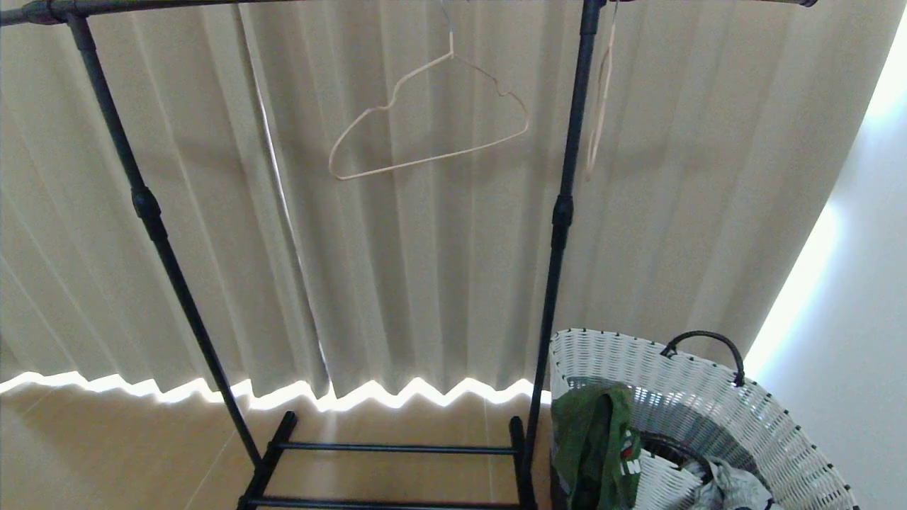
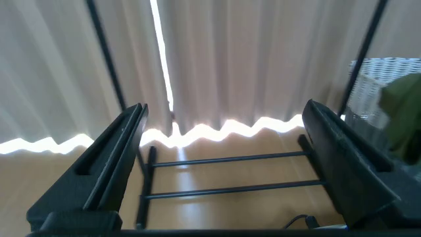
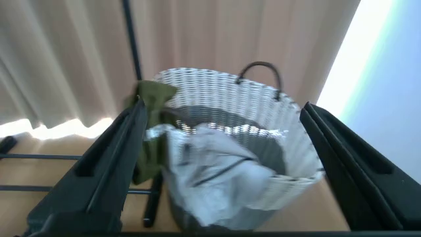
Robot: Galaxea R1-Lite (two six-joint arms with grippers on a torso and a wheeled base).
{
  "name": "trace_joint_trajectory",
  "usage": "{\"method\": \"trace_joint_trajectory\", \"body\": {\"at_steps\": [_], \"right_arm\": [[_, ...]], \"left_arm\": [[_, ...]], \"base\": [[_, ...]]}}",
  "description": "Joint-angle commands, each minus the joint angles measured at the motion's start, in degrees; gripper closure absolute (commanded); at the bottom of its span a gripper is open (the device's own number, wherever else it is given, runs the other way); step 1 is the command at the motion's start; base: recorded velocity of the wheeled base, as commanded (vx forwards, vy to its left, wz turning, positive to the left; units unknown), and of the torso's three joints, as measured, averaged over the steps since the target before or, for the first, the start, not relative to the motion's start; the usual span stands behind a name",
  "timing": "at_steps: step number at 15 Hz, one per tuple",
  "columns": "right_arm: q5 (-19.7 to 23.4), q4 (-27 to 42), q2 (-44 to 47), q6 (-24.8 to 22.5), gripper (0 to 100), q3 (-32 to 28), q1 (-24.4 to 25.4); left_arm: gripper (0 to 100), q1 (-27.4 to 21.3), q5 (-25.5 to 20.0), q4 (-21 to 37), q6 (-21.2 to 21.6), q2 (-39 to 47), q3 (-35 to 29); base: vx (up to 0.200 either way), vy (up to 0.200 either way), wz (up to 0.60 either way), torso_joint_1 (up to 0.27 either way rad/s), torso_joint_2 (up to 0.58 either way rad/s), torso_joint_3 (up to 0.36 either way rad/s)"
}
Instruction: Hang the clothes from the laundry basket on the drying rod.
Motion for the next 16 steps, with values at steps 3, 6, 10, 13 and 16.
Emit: {"method": "trace_joint_trajectory", "body": {"at_steps": [3,6,10,13,16], "right_arm": [[0.0,0.0,0.1,0.0,0,0.0,0.0],[0.0,0.0,0.1,-0.2,0,0.0,0.0],[0.1,0.0,0.1,0.0,0,0.0,0.0],[-0.1,0.0,0.1,-0.3,0,0.1,0.0],[0.0,0.2,0.1,-1.5,0,-0.7,0.0]], "left_arm": [[0,0.0,-0.1,0.0,0.0,0.0,0.0],[0,-0.1,-0.1,0.0,0.0,0.0,0.0],[0,0.0,-0.1,0.0,0.0,0.0,0.0],[0,0.0,-0.1,0.0,0.0,0.0,0.0],[0,0.0,-0.1,0.0,0.0,0.0,0.0]], "base": [[0.000,0.000,0.00,0.000,0.00,0.000],[0.000,0.000,0.00,0.000,0.00,0.000],[0.150,0.000,0.00,-0.001,0.00,0.003],[0.133,0.000,0.00,0.000,0.00,0.005],[0.000,0.000,0.00,0.000,0.00,0.000]]}}
